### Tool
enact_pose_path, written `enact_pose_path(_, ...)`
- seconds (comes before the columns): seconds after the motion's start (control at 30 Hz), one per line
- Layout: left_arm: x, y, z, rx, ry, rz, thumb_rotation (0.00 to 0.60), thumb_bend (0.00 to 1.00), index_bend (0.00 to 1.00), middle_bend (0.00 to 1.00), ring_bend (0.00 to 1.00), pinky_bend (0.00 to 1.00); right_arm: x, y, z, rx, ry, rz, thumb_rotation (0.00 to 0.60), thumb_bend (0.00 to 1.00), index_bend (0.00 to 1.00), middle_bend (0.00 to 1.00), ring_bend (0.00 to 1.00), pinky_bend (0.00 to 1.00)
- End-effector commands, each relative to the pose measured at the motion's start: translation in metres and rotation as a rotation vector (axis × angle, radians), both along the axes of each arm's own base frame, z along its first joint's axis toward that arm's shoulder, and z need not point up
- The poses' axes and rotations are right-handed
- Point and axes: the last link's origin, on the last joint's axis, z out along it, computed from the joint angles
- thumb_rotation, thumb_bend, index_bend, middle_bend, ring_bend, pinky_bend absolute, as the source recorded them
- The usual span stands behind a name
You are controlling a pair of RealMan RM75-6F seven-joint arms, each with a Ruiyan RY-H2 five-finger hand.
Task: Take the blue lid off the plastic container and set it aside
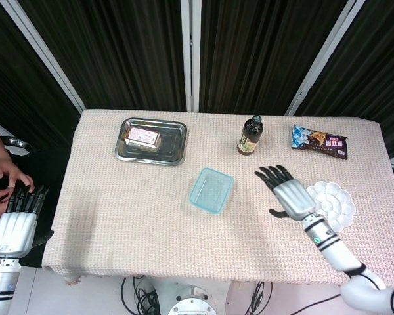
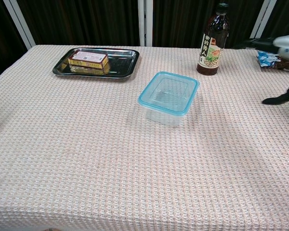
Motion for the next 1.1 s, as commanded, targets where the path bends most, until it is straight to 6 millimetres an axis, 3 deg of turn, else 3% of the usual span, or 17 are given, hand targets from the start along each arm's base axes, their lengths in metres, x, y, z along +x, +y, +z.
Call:
enact_pose_path(0.03, -0.001, 0.000, 0.000, 0.000, -0.001, 0.002, 0.600, 0.00, 0.05, 0.06, 0.00, 0.05, 0.032, -0.022, -0.039, 0.056, 0.019, 0.075, 0.600, 0.06, 0.00, 0.03, 0.00, 0.00)
enact_pose_path(0.27, -0.005, -0.003, 0.003, 0.009, -0.010, 0.013, 0.600, 0.00, 0.05, 0.06, 0.00, 0.06, 0.077, -0.033, -0.090, 0.093, -0.002, 0.190, 0.600, 0.05, 0.00, 0.00, 0.00, 0.00)
enact_pose_path(0.6, -0.006, -0.004, 0.004, 0.010, -0.017, 0.007, 0.600, 0.00, 0.05, 0.06, 0.00, 0.06, 0.134, -0.033, -0.134, 0.146, -0.078, 0.280, 0.600, 0.04, 0.00, 0.01, 0.00, 0.00)
enact_pose_path(0.73, -0.006, -0.003, 0.003, 0.005, -0.017, 0.000, 0.600, 0.00, 0.05, 0.06, 0.00, 0.07, 0.138, -0.032, -0.127, 0.173, -0.095, 0.273, 0.600, 0.04, 0.00, 0.03, 0.00, 0.00)
enact_pose_path(0.87, -0.007, -0.003, 0.003, 0.003, -0.018, 0.002, 0.600, 0.00, 0.05, 0.06, 0.00, 0.07, 0.126, -0.039, -0.097, 0.228, -0.115, 0.192, 0.600, 0.06, 0.00, 0.08, 0.00, 0.00)
enact_pose_path(0.93, -0.007, -0.003, 0.003, 0.004, -0.020, 0.002, 0.600, 0.00, 0.05, 0.06, 0.00, 0.07, 0.121, -0.046, -0.084, 0.237, -0.129, 0.149, 0.600, 0.12, 0.00, 0.11, 0.00, 0.00)
enact_pose_path(1.1, -0.006, -0.001, 0.000, -0.006, -0.015, -0.004, 0.600, 0.00, 0.05, 0.06, 0.00, 0.07, 0.120, -0.067, -0.065, 0.300, -0.192, 0.027, 0.600, 0.39, 0.00, 0.16, 0.00, 0.00)
